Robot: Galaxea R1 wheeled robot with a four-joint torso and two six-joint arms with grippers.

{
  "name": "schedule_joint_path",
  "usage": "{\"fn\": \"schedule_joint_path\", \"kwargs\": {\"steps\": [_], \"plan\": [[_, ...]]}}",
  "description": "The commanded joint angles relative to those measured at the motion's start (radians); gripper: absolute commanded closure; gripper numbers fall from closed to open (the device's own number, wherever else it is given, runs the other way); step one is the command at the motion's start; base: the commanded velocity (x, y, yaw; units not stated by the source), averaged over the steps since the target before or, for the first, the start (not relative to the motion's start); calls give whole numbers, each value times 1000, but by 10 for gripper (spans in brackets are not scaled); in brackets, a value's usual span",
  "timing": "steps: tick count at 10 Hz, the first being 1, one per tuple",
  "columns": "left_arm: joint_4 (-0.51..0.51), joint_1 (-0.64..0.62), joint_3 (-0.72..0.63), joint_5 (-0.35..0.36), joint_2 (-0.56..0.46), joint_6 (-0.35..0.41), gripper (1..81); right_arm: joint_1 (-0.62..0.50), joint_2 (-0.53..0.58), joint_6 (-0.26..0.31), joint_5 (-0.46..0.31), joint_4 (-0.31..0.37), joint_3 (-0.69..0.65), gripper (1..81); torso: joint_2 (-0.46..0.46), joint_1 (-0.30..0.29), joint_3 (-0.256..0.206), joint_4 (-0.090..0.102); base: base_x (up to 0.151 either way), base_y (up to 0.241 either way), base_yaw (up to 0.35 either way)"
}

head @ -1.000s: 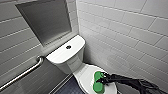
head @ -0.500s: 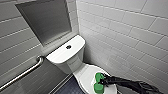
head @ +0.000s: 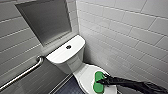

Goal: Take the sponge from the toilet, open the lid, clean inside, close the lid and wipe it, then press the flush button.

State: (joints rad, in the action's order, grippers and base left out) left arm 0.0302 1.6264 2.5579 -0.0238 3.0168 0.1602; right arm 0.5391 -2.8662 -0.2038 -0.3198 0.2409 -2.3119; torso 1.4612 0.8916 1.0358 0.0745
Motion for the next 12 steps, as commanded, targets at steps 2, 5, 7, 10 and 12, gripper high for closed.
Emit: {"fn": "schedule_joint_path", "kwargs": {"steps": [2,5,7,10,12], "plan": [[0,37,-16,-96,2,12,10,-99,196,-14,39,-5,301,10,0,0,0,0,0,0,0],[0,37,-16,-99,2,12,10,-93,186,-14,61,-5,293,811,0,0,1,0,0,0,0],[0,37,-21,-102,2,12,10,-84,183,-14,64,-6,277,811,0,0,1,0,0,0,0],[-1,36,-21,-100,2,12,10,-89,184,-14,64,-6,273,10,0,0,1,0,0,0,0],[0,37,-21,-100,2,12,10,-87,181,-14,65,-6,275,10,0,0,1,0,0,0,0]]}}
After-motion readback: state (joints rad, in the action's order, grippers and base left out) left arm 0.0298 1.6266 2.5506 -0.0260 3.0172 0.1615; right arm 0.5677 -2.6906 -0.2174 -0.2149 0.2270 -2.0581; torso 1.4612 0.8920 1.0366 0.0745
